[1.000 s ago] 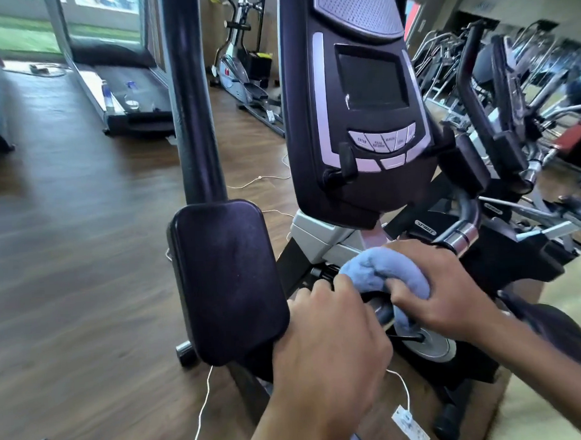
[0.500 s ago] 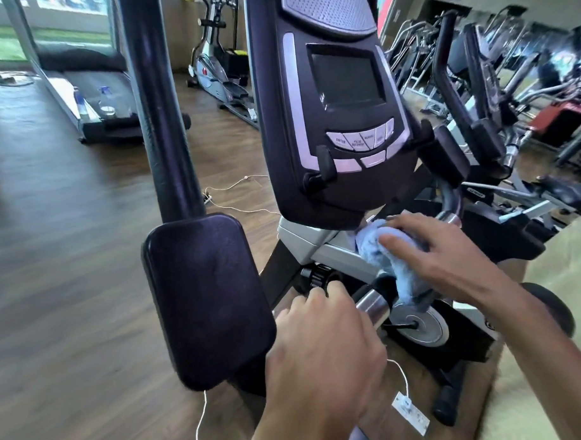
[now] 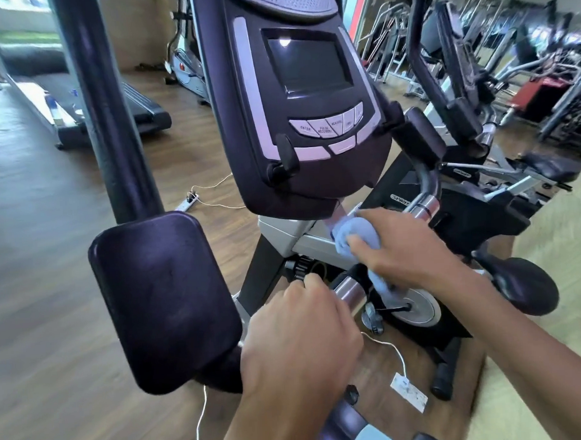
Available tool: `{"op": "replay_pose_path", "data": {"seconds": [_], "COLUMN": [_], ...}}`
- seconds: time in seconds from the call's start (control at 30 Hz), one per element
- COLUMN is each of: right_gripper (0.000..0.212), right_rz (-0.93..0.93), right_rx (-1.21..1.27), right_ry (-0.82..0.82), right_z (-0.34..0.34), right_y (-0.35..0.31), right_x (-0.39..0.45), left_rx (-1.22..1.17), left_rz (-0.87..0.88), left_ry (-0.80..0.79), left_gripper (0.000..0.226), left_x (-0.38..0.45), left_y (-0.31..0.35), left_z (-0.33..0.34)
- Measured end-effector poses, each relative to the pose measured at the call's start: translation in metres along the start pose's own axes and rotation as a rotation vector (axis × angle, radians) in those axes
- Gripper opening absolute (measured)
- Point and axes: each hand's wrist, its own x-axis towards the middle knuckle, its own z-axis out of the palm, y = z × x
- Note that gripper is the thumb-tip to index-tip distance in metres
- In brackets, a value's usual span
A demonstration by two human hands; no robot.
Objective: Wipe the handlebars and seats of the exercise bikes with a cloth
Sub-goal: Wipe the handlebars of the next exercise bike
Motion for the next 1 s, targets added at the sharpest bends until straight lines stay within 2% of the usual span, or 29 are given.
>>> {"op": "replay_pose_path", "data": {"seconds": [0.07,0.13,0.3,0.4,0.47,0.53,0.63,0.7,0.77,0.8,0.83,0.87,0.93,1.0], "right_gripper": [0.036,0.031,0.031,0.031,0.029,0.02,0.01,0.016,0.015,0.012,0.009,0.015,0.031,0.039], "right_rz": [0.016,0.004,-0.09,-0.167,-0.265,-0.329,-0.147,-0.035,-0.028,-0.092,-0.192,-0.298,-0.459,-0.344], "right_rx": [-0.089,-0.005,0.572,0.688,0.668,0.613,0.691,0.802,0.997,1.027,1.01,0.874,0.552,0.364], "right_ry": [-0.069,-0.036,0.397,0.478,0.436,0.417,0.487,0.606,0.643,0.597,0.481,0.387,0.306,0.229], "right_z": [0.002,0.007,0.038,0.05,0.045,0.038,0.035,0.03,0.019,0.017,0.02,0.024,0.039,0.036], "right_y": [-0.017,-0.013,-0.001,-0.009,0.001,0.015,0.01,-0.001,-0.016,-0.024,-0.037,-0.052,-0.077,-0.097], "right_x": [0.023,0.024,-0.048,-0.064,-0.055,-0.038,-0.023,-0.027,-0.048,-0.063,-0.08,-0.094,-0.103,-0.086], "left_rx": [-0.019,-0.036,-0.184,-0.464,-0.643,-0.749,-0.831,-0.732,-0.531,-0.434,-0.331,-0.231,-0.061,0.061], "left_rz": [-0.011,-0.022,-0.069,-0.09,-0.068,-0.01,0.181,0.381,0.534,0.564,0.554,0.526,0.467,0.409], "left_ry": [-0.025,-0.034,-0.018,0.134,0.26,0.314,0.379,0.465,0.561,0.609,0.65,0.667,0.624,0.57], "left_gripper": [0.029,0.03,0.033,0.039,0.048,0.058,0.049,0.041,0.031,0.026,0.025,0.025,0.027,0.033], "left_x": [0.003,0.003,0.009,0.015,0.013,0.008,-0.008,-0.021,-0.032,-0.031,-0.029,-0.025,-0.011,-0.002], "left_y": [0.0,0.0,-0.005,-0.008,-0.008,-0.008,-0.008,-0.011,-0.019,-0.027,-0.038,-0.05,-0.071,-0.079], "left_z": [0.002,0.004,0.007,0.006,0.002,-0.001,-0.009,-0.024,-0.048,-0.059,-0.07,-0.079,-0.084,-0.075]}}
